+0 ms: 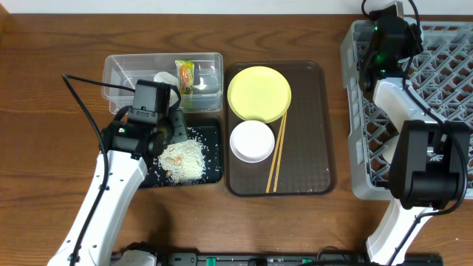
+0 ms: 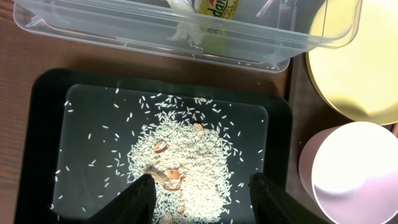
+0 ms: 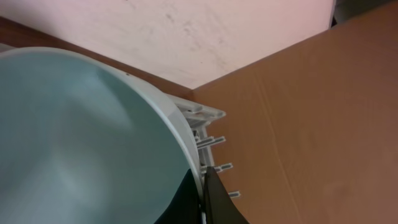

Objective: Sort waste into correct bins and load items into the dishwasher rack
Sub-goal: 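Carry the light-blue bowl with the right gripper into the rack's back row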

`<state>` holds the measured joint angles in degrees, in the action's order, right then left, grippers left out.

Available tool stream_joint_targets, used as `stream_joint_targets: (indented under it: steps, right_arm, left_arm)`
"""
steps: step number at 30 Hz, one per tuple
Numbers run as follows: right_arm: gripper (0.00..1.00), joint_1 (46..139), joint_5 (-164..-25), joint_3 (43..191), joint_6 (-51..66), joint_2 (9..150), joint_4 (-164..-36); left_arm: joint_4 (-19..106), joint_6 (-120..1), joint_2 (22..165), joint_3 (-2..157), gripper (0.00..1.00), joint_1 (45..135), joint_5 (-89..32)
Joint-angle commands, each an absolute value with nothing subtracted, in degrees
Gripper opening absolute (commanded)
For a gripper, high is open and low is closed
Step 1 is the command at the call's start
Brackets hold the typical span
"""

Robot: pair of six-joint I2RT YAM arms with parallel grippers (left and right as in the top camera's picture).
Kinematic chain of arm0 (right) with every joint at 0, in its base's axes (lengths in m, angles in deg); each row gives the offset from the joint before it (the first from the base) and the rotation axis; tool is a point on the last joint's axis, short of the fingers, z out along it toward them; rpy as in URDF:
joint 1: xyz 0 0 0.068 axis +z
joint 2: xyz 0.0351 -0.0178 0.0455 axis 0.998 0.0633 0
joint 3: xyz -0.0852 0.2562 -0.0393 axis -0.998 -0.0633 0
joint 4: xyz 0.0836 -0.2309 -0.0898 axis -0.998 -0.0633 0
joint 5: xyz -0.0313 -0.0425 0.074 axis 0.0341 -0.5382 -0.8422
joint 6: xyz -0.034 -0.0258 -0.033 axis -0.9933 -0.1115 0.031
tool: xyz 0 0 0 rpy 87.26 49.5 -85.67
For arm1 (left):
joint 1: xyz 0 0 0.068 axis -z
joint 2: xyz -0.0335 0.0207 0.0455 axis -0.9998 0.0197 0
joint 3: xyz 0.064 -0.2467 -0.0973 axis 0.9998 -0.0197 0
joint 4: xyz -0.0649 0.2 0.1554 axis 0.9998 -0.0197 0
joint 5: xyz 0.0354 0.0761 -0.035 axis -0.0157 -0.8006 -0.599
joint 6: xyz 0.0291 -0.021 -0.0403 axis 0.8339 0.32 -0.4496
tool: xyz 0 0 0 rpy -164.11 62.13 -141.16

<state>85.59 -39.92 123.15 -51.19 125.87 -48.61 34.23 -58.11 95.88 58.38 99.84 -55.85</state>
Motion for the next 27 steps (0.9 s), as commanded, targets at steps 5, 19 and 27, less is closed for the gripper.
stream_joint_targets:
  steps: [5,19,27]
  right_arm:
    - [0.01,87.2,-38.3,123.3,-42.0,126.4,-55.7]
    - [0.09,90.4,-44.3,123.3,-15.5,119.2,-82.4]
    - [0.59,91.6,-73.6,123.3,-11.1,108.7,-95.6]
  left_arm:
    - [34.5,-58.8,95.8,58.2,0.52,99.7,-56.5]
    - [34.7,-58.8,95.8,58.2,0.52,99.7,-56.5]
    - [34.7,-58.8,95.8,58.2,0.52,99.7,-56.5]
